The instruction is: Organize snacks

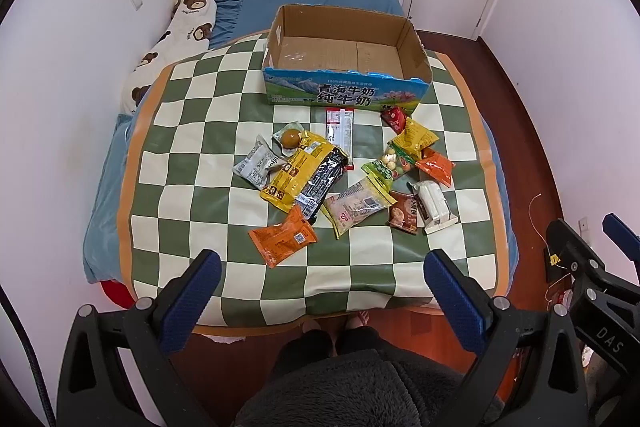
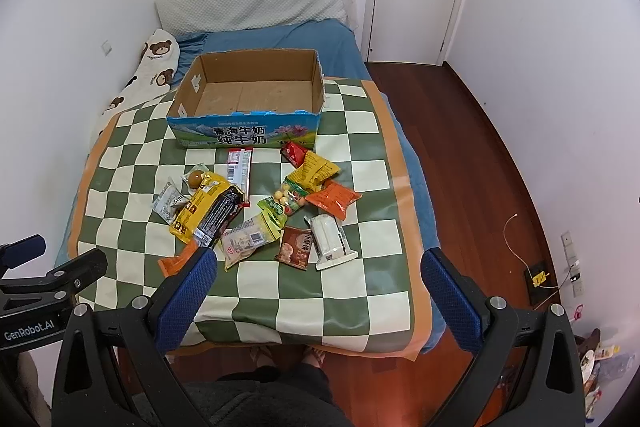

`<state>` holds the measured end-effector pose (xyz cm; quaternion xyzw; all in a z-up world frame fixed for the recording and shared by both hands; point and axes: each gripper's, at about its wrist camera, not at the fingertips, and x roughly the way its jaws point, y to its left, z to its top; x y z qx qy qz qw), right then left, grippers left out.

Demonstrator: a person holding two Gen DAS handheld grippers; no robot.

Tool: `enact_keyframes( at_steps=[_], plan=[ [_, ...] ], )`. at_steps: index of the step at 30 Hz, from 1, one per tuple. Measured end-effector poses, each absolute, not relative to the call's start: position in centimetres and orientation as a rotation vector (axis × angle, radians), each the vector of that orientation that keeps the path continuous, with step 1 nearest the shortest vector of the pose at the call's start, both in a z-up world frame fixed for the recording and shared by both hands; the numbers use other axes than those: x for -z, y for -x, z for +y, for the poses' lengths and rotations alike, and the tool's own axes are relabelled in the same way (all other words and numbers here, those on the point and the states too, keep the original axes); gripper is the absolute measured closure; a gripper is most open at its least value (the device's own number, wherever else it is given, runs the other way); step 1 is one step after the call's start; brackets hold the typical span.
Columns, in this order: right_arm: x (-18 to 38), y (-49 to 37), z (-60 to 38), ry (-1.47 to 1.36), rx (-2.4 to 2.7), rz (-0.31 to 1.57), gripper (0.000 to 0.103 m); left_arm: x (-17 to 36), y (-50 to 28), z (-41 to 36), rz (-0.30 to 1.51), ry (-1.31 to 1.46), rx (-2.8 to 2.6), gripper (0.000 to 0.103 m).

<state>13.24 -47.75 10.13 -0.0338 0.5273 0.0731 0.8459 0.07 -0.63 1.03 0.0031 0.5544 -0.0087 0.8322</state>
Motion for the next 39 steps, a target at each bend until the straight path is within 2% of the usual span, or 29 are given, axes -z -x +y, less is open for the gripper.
enact_keyframes(
  at_steps=[39],
  plan=[
    [-11.5, -12.9, -47.2, 0.07, -0.153, 1.082, 0.0, -2.3, -0.5, -1.3, 1.146, -0.003, 0.026, 0.0]
  ],
)
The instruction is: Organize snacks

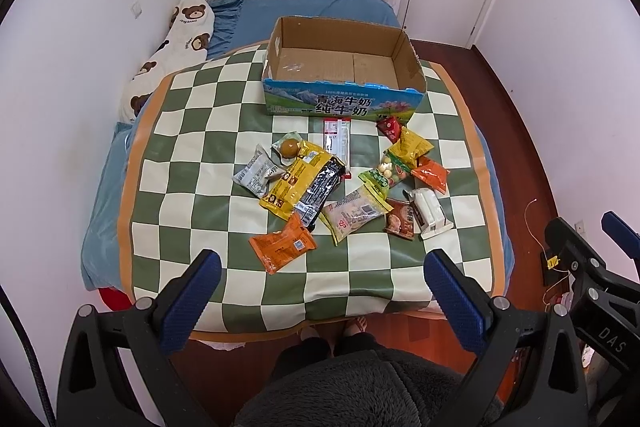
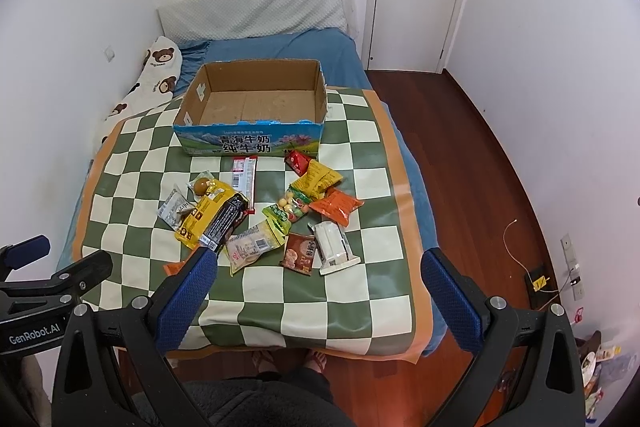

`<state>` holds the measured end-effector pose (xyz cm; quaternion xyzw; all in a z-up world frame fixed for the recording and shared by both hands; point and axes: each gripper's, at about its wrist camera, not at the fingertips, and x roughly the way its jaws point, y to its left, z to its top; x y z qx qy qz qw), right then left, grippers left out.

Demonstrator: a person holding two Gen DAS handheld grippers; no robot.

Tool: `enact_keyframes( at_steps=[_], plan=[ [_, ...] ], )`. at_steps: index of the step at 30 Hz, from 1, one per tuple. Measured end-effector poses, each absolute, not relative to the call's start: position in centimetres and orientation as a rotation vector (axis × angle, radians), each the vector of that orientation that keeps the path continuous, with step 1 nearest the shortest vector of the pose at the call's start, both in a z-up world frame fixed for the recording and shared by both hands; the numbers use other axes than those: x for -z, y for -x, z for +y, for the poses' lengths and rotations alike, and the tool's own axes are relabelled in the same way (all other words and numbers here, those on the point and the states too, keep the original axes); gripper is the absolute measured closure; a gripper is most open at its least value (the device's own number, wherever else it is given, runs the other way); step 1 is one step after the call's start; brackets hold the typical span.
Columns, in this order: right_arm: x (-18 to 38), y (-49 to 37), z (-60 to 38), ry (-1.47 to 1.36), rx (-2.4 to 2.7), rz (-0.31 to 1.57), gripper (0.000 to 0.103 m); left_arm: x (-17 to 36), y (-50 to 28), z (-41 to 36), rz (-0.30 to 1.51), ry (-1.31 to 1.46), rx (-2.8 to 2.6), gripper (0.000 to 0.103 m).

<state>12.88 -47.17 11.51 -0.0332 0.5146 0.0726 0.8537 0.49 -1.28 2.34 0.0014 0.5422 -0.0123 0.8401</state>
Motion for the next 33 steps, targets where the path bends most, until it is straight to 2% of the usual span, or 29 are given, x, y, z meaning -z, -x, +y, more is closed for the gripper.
enact_keyframes(
  at_steps=[26, 33],
  plan=[
    [-12.3, -12.6, -47.0, 0.047, -0.168, 1.072, 0.0, -2.9, 0.3, -0.1, 1.127, 0.008, 0.025, 0.0],
    [-9.5, -13.9, -47.2, -0.017, -0.156, 1.134, 0.0, -0.1, -1.8, 1.9, 1.128, -0.016, -0.017, 0.0]
  ],
)
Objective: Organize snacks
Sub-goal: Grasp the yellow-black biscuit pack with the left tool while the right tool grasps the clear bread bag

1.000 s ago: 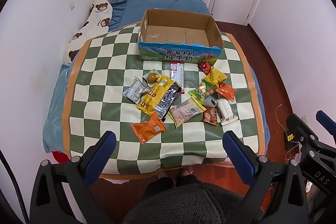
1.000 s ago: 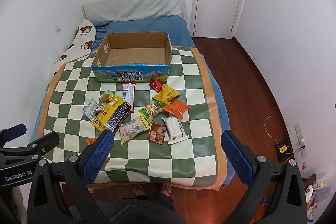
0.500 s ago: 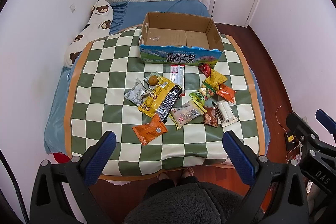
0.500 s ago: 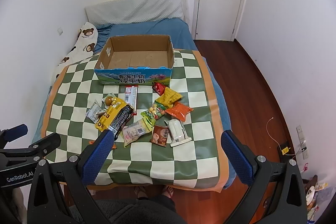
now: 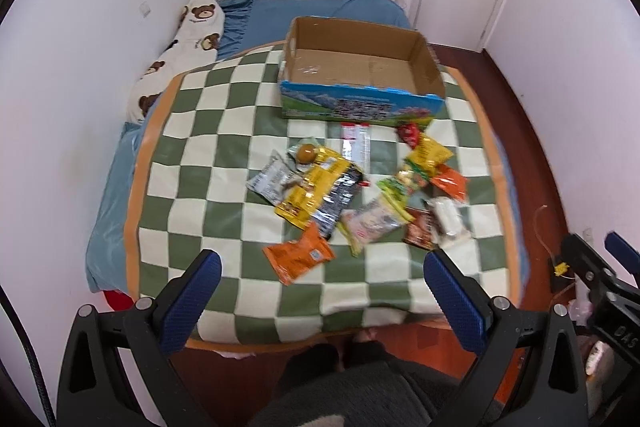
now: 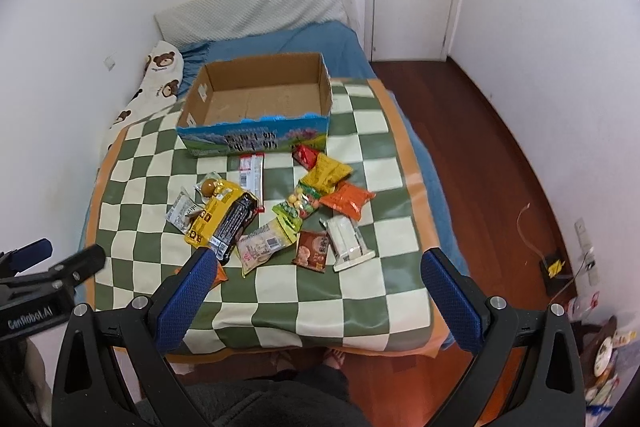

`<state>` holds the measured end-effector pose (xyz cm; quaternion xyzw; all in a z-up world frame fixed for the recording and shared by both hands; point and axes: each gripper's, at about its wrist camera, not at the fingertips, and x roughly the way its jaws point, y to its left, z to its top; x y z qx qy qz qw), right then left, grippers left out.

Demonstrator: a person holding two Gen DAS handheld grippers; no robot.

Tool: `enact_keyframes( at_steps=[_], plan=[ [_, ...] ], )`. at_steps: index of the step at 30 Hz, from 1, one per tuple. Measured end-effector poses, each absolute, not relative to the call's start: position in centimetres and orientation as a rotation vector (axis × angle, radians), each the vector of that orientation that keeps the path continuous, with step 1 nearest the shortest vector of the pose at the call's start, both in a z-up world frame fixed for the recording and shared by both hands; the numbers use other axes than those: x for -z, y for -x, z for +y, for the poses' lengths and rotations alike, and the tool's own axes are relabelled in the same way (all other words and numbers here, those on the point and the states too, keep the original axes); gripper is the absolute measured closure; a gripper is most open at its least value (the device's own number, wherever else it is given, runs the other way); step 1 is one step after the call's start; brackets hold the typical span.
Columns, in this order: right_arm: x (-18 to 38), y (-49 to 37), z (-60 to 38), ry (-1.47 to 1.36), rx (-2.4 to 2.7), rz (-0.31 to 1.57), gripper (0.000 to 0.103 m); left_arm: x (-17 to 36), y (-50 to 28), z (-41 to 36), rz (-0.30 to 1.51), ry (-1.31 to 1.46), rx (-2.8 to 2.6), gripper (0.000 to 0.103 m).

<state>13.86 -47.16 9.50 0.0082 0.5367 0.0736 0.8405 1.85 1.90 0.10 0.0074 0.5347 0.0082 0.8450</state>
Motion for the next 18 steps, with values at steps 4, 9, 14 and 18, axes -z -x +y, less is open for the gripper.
enact_keyframes(
  at_steps=[4, 9, 14, 18],
  plan=[
    [-4.7, -16.0, -46.7, -0.082, -0.169, 1.23, 0.0, 3.9, -4.4, 3.2, 1.151, -0.133, -0.056, 0.0],
    [2.5, -18.7, -44.9, -0.123, -0.176, 1.354, 0.0, 10.9, -7.2, 4.2, 1.234, -0.325, -0.034, 0.0],
    [10.5, -20.9, -42.4, -0.184, -0.187, 1.496, 0.0, 17.4, -10.3, 5.0, 1.33, -0.427, 0.027, 0.0],
    [16.1, -22.4, -40.4, -0.289, -0.176, 1.59, 0.0, 20.9, -14.4, 4.5, 1.347, -0.505, 0.073, 0.0]
  ],
)
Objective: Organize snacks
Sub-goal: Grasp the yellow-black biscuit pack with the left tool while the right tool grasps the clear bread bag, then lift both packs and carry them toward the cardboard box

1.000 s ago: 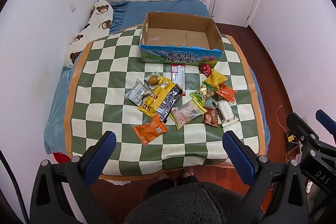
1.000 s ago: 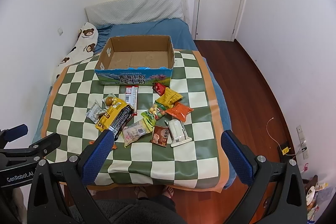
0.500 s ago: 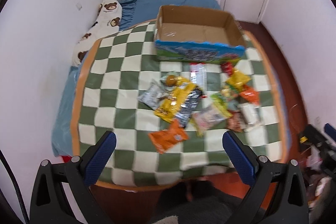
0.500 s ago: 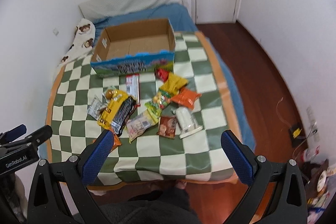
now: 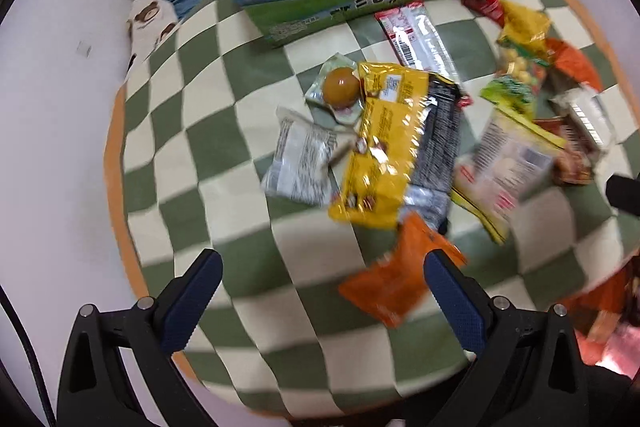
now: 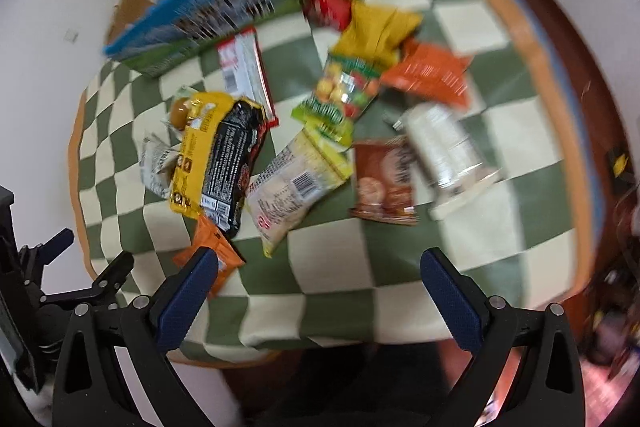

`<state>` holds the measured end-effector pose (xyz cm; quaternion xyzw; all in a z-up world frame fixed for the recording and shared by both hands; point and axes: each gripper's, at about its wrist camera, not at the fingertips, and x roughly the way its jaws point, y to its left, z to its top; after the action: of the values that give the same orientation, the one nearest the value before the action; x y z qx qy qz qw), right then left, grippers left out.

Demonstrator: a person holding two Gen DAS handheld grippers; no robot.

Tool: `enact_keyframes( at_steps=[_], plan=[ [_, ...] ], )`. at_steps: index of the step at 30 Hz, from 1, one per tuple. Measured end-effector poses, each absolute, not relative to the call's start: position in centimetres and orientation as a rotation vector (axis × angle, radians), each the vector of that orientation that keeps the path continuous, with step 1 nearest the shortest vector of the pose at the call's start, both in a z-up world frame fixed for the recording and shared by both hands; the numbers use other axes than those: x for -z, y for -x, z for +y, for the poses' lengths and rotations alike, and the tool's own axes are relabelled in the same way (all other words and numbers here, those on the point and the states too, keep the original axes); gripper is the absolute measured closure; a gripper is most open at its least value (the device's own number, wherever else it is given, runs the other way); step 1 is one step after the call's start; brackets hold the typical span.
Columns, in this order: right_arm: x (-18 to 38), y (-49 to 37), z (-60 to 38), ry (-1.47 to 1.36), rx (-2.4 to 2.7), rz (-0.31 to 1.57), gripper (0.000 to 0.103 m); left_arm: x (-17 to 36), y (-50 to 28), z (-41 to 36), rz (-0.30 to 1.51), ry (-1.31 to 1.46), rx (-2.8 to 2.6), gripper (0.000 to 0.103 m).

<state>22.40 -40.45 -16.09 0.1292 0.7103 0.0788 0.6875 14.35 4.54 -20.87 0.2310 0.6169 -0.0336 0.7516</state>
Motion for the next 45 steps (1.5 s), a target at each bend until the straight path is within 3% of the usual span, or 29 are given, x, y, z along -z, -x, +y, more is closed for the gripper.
enact_keyframes(
  at_steps=[12, 14, 17, 24, 26, 28, 31, 38, 43, 45],
  plan=[
    [28.1, -26.6, -35.5, -0.689, 0.041, 1.668, 0.015, 26.0, -21.0, 3.4, 1.411, -0.656, 0.105, 0.0],
    [29.9, -26.9, -34.2, -0.688, 0.04, 1.703, 0.04, 26.5, -20.9, 3.1, 1.417, -0.675, 0.12, 0.0],
    [30.8, -27.0, -33.0, -0.593, -0.019, 1.75, 0.052, 26.8, -20.8, 2.5, 1.439, -0.669, 0.167, 0.0],
    [29.3, -27.1, -33.4, -0.23, -0.22, 1.825, 0.052, 29.4, -22.0, -0.5, 1.565, -0.575, 0.318, 0.0],
    [29.3, -27.1, -33.8, -0.175, -0.219, 1.82, 0.043, 30.5, -22.1, -1.6, 1.586, -0.583, 0.36, 0.002],
    [29.0, -27.4, -34.0, -0.168, -0.221, 1.806, 0.036, 31.2, -22.2, -2.2, 1.582, -0.581, 0.35, 0.017],
    [27.8, -26.8, -34.2, -0.156, -0.157, 1.761, 0.03, 31.4, -23.0, -1.1, 1.579, -0.488, 0.301, 0.02],
    [24.7, -26.2, -33.6, -0.213, -0.052, 1.678, 0.03, 30.0, -21.9, 6.0, 1.615, -0.105, 0.042, 0.02],
    [26.4, -26.5, -32.9, -0.188, -0.011, 1.695, 0.03, 31.6, -19.8, 10.1, 1.689, 0.029, 0.008, 0.019],
    [27.8, -26.4, -31.8, -0.15, -0.02, 1.719, 0.039, 32.3, -19.3, 10.6, 1.698, 0.019, 0.041, 0.018]
  ],
)
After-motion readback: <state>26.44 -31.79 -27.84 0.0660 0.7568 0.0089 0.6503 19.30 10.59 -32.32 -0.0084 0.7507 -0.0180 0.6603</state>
